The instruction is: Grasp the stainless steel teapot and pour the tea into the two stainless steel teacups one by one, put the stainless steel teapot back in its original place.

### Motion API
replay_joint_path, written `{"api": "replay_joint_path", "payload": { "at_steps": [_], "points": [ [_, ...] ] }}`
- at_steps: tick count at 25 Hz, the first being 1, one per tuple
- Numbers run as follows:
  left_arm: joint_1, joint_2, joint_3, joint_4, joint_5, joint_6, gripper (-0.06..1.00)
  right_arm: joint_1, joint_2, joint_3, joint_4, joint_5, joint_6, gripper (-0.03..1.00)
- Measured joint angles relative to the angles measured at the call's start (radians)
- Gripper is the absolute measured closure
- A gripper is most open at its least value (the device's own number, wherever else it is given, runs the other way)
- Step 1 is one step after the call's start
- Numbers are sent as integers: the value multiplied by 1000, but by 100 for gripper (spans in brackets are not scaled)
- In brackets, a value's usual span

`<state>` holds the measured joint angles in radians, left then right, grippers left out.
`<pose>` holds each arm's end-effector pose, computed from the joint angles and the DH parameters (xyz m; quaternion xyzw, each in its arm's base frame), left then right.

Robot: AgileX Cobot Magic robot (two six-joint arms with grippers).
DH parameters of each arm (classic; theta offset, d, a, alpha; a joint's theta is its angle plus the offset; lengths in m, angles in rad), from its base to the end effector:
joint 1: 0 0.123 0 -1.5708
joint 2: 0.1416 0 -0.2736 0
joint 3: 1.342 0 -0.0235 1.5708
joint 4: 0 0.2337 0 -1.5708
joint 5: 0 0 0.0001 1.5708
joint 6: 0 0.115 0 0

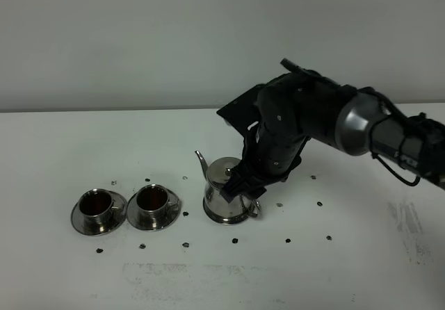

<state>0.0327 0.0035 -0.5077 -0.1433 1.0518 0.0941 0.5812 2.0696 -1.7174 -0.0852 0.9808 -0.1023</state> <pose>0.0131 -0.0138 0.2620 0.0286 0.8471 -0.0381 0.5292 0.3654 0.2303 0.1952 -0.3471 0.9230 0.0007 0.1662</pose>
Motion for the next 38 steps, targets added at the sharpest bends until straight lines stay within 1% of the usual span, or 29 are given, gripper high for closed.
{"api": "replay_joint_path", "payload": {
  "at_steps": [4, 6, 10, 13, 15, 18, 20, 21, 22, 23, 24, 26, 29, 31, 33, 35, 38],
  "points": [
    [0, 0, 0, 0, 0, 0, 45, 0, -142, 0, -31, 13, 10, 43],
    [0, 0, 0, 0, 0, 0, 45, 0, -228, 11, -32, -9, 10, 44],
    [0, 0, 0, 0, 0, 0, 45, 0, -440, 146, -37, -87, 14, 45],
    [0, 0, 0, 0, 0, 0, 45, 0, -612, 273, -37, -93, 14, 47],
    [0, 0, 0, 0, 0, 0, 45, 0, -710, 311, -37, -91, 14, 48],
    [0, 0, 0, 0, 0, 0, 45, 0, -827, 323, -37, -90, 14, 51],
    [0, 0, 0, 0, 0, 0, 45, 0, -889, 323, -37, -48, 15, 52],
    [0, 0, 0, 0, 0, 0, 45, 0, -917, 324, -37, -7, 15, 53],
    [0, 0, 0, 0, 0, 0, 45, -4, -941, 326, -37, 60, 15, 54],
    [0, 0, 0, 0, 0, 0, 45, -20, -972, 331, -33, 137, 15, 55],
    [0, 0, 0, 0, 0, 0, 45, -47, -1009, 345, -29, 186, 17, 56],
    [0, 0, 0, 0, 0, 0, 45, -116, -1093, 405, -29, 214, 17, 58],
    [0, 0, 0, 0, 0, 0, 45, -236, -1255, 567, -15, 230, 17, 62],
    [0, 0, 0, 0, 0, 0, 45, -312, -1386, 709, 3, 217, 18, 64],
    [0, 0, 0, 0, 0, 0, 45, -368, -1508, 838, 12, 175, 18, 67],
    [0, 0, 0, 0, 0, 0, 45, -412, -1624, 953, 14, 125, 21, 70],
    [0, 0, 0, 0, 0, 0, 45, -464, -1751, 1092, 23, 93, 34, 73]
  ]
}}
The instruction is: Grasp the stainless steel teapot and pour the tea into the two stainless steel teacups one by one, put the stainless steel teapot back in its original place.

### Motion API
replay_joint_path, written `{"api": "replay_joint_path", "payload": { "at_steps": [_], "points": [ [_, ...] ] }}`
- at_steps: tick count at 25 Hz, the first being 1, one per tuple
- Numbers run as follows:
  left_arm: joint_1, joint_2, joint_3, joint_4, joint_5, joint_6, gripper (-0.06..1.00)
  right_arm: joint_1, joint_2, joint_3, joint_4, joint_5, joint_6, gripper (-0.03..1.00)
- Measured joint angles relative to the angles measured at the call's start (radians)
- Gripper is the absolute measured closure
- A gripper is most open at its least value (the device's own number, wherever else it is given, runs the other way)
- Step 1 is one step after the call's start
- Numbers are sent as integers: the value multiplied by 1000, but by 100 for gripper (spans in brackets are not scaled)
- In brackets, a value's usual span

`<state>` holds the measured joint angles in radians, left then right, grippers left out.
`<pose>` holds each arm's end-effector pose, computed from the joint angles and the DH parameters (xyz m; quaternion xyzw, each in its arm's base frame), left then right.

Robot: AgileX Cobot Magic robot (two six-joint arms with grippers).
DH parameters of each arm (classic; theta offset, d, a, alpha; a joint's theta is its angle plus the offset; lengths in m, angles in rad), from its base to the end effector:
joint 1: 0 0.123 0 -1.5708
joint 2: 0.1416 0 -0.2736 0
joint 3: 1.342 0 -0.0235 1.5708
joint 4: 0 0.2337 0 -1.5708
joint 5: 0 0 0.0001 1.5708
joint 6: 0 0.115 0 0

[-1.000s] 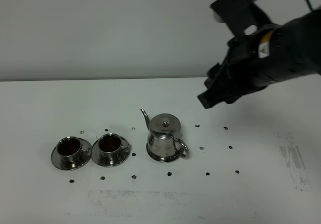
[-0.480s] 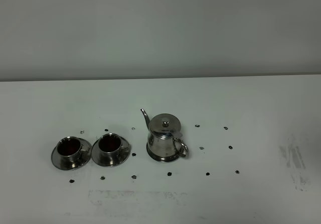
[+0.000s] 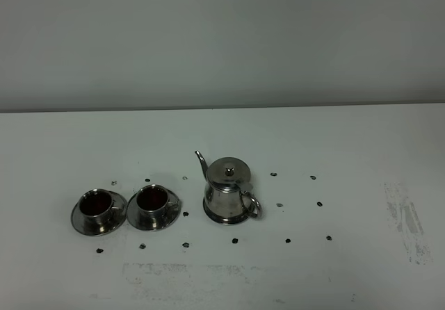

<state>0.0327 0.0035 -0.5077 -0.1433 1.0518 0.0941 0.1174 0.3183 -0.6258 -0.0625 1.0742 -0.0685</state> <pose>0.0131 -0.0138 0.2620 0.0286 0.8471 -0.0381 0.5292 0.0512 -0.0003 0.2838 -0.0853 0.8979 -0.0207 0.4315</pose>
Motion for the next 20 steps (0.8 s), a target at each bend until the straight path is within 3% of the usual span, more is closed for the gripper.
{"api": "replay_joint_path", "payload": {
  "at_steps": [6, 14, 20],
  "points": [
    [0, 0, 0, 0, 0, 0, 45, -56, -128, 133, 56, -2, 23, 76],
    [0, 0, 0, 0, 0, 0, 45, -64, -307, 138, 63, 2, 23, 77],
    [0, 0, 0, 0, 0, 0, 45, -81, -316, 138, 63, 2, 23, 77]
  ]
}}
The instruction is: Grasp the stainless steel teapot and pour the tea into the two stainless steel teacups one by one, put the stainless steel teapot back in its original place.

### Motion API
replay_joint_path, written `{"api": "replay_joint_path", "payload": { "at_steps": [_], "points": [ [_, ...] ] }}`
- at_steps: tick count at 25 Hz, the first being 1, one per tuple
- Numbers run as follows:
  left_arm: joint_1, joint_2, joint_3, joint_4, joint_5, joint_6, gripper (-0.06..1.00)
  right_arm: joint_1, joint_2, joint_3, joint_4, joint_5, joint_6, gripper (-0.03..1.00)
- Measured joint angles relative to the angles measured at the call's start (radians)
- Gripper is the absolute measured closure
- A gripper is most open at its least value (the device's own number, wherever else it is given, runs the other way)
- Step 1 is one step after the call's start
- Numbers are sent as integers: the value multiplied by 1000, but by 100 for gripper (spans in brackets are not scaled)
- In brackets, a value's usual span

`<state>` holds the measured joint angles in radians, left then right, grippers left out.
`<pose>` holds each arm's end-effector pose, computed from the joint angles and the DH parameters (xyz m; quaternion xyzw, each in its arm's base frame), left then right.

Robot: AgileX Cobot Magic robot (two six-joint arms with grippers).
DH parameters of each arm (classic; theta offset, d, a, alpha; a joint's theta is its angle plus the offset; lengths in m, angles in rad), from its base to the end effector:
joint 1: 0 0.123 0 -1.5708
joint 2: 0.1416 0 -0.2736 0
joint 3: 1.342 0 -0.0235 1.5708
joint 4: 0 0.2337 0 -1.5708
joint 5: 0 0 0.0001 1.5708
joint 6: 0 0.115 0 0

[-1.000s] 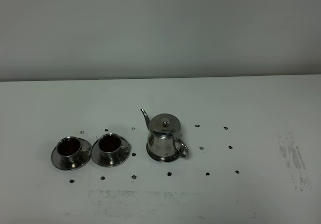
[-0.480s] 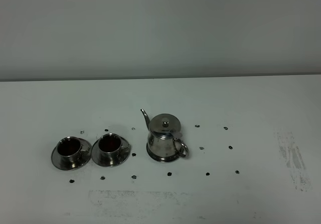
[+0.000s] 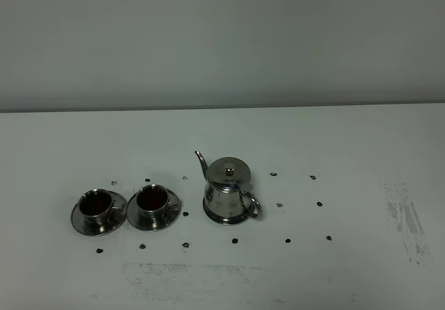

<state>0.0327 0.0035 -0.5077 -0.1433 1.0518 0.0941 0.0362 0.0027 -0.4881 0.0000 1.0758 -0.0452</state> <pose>0.0131 -0.0138 0.2620 0.0286 0.8471 -0.0381 0.5292 0.0136 0.0005 0.2532 -0.0350 0.8602 -0.0023 0.5088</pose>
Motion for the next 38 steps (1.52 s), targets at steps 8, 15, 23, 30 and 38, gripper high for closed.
{"api": "replay_joint_path", "payload": {
  "at_steps": [8, 15, 23, 30, 38],
  "points": [
    [0, 0, 0, 0, 0, 0, 45, -2, 0, 0, 0, 0, 1, 77],
    [0, 0, 0, 0, 0, 0, 45, -2, 0, 0, 0, 0, 1, 77],
    [0, 0, 0, 0, 0, 0, 45, -2, 0, 0, 0, 0, 0, 77],
    [0, 0, 0, 0, 0, 0, 45, -2, 0, 0, 0, 0, 1, 77],
    [0, 0, 0, 0, 0, 0, 45, -2, 0, 0, 0, 0, 2, 77]
  ]
}}
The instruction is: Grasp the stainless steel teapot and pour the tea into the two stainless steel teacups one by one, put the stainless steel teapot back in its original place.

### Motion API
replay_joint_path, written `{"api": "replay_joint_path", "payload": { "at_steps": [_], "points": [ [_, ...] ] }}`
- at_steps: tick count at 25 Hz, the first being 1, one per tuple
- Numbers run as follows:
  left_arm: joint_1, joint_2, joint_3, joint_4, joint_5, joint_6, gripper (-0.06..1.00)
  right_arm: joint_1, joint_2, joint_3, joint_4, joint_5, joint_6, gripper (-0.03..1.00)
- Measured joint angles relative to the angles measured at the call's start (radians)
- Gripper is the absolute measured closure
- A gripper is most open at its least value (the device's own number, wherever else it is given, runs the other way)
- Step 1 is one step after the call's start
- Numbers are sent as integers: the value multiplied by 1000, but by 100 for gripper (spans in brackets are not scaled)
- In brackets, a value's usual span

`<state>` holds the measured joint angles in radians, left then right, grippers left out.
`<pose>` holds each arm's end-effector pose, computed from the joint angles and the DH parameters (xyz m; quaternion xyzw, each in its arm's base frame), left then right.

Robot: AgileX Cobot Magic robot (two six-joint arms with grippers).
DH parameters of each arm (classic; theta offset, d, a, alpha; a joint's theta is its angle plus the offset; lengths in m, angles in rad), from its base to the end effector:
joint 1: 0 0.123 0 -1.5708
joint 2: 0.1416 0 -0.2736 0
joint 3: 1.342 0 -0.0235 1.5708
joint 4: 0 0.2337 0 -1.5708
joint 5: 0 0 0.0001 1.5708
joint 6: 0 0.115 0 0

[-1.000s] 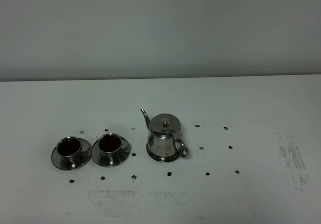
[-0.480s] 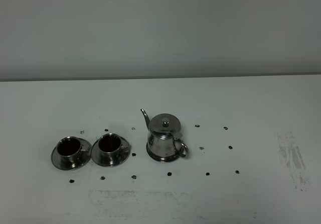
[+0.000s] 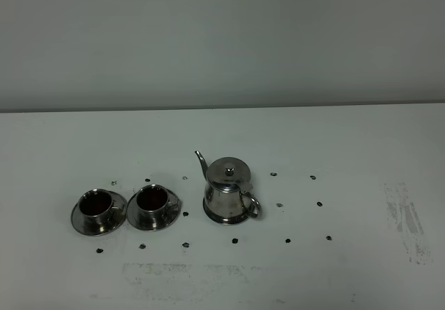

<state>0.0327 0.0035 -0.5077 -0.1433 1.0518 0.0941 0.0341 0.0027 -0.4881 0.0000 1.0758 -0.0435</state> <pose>0.0131 -0.0138 0.2620 0.0286 0.8471 -0.0381 0.5292 0.0136 0.0005 0.2532 -0.0334 0.8602 -0.0024 0.5088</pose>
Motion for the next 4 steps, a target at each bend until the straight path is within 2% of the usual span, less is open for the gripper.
{"api": "replay_joint_path", "payload": {
  "at_steps": [4],
  "points": [
    [0, 0, 0, 0, 0, 0, 45, 0, 0, 0, 0, 0, 0, 77]
  ]
}}
